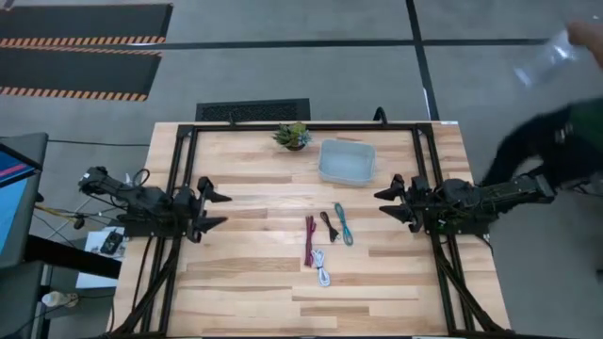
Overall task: Pick and place USB-C Cables
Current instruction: Put the blue charger cable into the white bin
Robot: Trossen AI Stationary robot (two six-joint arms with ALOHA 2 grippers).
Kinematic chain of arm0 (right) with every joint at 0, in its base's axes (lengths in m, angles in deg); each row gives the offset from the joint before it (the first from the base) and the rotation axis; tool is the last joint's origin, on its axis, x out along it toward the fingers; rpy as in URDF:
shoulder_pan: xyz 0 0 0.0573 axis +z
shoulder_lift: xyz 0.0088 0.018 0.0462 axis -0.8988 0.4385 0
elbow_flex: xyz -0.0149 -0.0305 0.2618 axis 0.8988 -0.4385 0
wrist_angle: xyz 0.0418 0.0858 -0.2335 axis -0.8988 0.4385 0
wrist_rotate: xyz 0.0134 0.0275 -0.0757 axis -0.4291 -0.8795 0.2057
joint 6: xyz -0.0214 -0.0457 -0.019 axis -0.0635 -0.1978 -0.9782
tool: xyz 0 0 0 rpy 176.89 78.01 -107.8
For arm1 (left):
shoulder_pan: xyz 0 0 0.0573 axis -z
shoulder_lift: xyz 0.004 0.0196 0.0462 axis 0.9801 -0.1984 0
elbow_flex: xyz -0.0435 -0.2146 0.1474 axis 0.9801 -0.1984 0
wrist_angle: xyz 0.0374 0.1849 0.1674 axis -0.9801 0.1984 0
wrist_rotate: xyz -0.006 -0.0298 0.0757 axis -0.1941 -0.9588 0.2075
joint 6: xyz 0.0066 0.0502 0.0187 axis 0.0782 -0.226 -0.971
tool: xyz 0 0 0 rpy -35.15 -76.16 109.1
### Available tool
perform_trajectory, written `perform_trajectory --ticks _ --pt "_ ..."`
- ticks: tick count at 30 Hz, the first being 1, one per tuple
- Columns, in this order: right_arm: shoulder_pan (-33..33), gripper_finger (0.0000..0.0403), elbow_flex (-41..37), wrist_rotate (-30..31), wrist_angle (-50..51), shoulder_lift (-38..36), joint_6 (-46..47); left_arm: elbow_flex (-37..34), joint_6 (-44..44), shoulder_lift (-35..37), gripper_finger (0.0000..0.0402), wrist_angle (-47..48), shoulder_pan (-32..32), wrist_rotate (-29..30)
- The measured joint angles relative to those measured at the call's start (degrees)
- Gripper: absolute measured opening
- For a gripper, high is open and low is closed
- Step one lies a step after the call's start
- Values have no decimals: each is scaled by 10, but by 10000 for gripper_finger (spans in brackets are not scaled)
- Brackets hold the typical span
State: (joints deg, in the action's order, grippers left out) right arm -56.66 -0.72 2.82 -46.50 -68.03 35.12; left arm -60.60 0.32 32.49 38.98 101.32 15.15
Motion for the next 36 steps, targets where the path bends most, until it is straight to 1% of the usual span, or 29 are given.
perform_trajectory --ticks 5,7,9,13,16,23,26,29,31,33,36 --pt "0 254 0 0 -10 0 6 0 -49 0 274 -43 0 85" --pt "1 254 0 0 -16 0 23 0 -57 0 274 -45 0 116" --pt "1 254 0 0 -21 0 33 0 -50 0 274 -46 0 133" --pt "1 254 0 15 -35 0 35 0 -27 0 274 -38 0 143" --pt "1 254 0 70 -30 0 36 0 -41 0 274 -38 0 145" --pt "1 254 0 202 -21 0 62 0 -40 0 274 -42 0 148" --pt "-3 254 0 243 -1 0 62 1 -63 0 274 -76 0 185" --pt "-11 254 0 243 9 0 62 1 -51 0 274 -96 0 214" --pt "-15 254 2 243 8 0 82 1 -35 0 274 -97 0 224" --pt "-15 254 14 242 24 1 111 1 -26 0 274 -95 0 218" --pt "-8 254 54 236 21 12 111 1 -16 0 274 -83 0 202"
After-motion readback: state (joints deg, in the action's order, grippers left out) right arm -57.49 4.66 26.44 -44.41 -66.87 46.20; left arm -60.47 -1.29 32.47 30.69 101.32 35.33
